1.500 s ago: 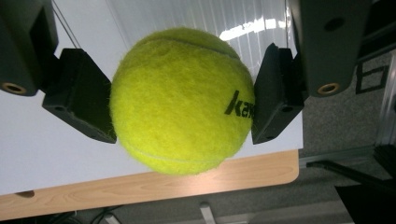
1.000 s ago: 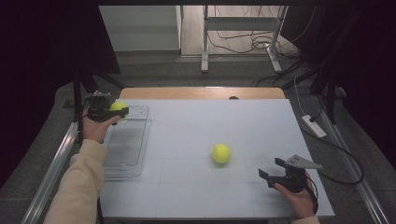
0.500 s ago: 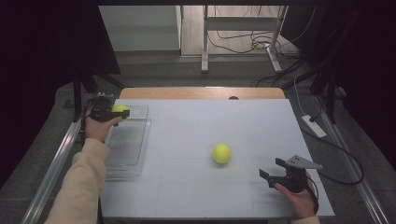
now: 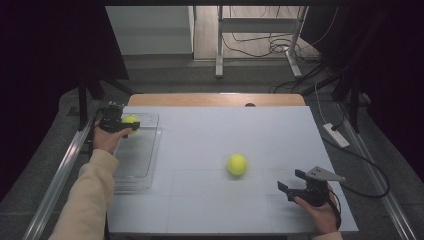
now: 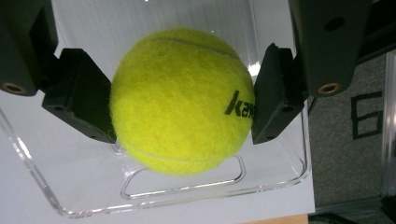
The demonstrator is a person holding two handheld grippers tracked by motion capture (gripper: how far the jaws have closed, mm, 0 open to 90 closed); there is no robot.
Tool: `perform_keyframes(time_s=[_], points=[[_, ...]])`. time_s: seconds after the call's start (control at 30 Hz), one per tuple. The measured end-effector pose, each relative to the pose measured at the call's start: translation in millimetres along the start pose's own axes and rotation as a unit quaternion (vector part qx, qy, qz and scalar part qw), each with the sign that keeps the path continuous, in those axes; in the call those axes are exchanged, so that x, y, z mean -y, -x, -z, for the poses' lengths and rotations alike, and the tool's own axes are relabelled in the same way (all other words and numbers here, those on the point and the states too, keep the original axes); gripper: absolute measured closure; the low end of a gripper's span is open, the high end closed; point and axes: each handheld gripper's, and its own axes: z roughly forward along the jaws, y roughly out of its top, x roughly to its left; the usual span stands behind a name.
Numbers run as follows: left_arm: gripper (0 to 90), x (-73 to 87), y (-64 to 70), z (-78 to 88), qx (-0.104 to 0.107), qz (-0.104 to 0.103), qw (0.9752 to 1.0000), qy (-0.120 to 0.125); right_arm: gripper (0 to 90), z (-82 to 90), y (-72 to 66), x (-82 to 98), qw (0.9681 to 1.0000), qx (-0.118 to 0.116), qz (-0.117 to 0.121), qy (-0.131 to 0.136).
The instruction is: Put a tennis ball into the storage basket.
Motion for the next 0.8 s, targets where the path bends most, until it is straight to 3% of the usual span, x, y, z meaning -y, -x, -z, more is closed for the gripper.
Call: perform_keyframes(time_s=[0.47,0.57,0.73,0.8], points=[[27.0,-1.0,0.3,-2.5,-0.012,0.001,0.9999,0.001,11.8,-0.2,0.1,0.3,1.0000,0.000,0.000,-0.001],[25.8,-1.2,-0.4,-2.0,0.002,0.009,0.9999,0.006,11.7,-0.3,-0.1,0.3,1.0000,-0.001,0.000,-0.002],[14.5,-3.5,0.0,7.7,0.028,0.034,0.9983,0.038,11.7,0.1,0.2,0.4,1.0000,-0.002,-0.001,-0.002],[14.2,-3.6,-0.2,9.7,0.032,0.032,0.9982,0.039,11.6,0.1,0.1,0.4,1.0000,-0.002,-0.001,-0.002]])
